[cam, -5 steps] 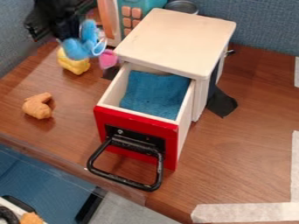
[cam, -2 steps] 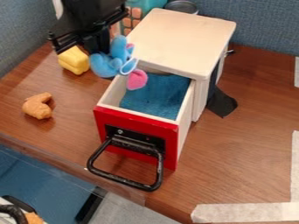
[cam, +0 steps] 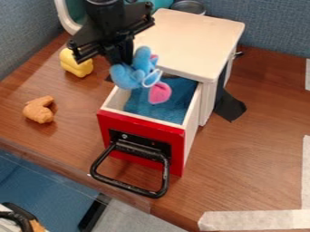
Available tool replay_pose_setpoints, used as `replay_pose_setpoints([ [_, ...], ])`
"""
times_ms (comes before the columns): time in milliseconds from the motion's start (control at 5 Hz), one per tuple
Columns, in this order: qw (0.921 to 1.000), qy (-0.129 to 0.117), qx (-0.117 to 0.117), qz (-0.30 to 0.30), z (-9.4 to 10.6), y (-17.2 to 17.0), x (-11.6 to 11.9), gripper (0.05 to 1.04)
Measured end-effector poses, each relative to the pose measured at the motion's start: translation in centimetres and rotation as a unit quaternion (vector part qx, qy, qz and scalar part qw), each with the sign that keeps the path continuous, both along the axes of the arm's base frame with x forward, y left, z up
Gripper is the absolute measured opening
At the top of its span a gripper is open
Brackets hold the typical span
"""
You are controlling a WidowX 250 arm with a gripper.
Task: Moved the blue object inside the drawer
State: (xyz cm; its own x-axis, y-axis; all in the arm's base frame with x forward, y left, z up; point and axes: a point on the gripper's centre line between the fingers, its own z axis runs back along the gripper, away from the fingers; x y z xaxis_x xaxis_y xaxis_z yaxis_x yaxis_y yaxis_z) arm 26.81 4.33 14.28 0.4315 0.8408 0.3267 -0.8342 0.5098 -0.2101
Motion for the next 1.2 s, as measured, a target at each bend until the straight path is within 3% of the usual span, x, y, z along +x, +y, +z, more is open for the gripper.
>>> replay_pose_setpoints([
  [200, 0.9998, 0.014, -0.009, -0.014, -1.3, -1.4, -0.2, 0.071],
  [400, 0.9995, 0.015, 0.001, -0.026, -2.4, -2.3, -0.5, 0.097],
  [600, 0.9998, 0.001, 0.007, -0.021, -3.0, -2.3, -0.5, 0.276],
  [800, 0.9981, -0.04, 0.01, -0.045, -2.2, -2.5, -0.6, 0.57],
  [1000, 0.9963, -0.064, 0.011, -0.056, -1.0, -2.0, -0.9, 0.882],
  [1200, 0.996, -0.061, 0.008, -0.065, -0.1, -1.0, -1.9, 1.01],
])
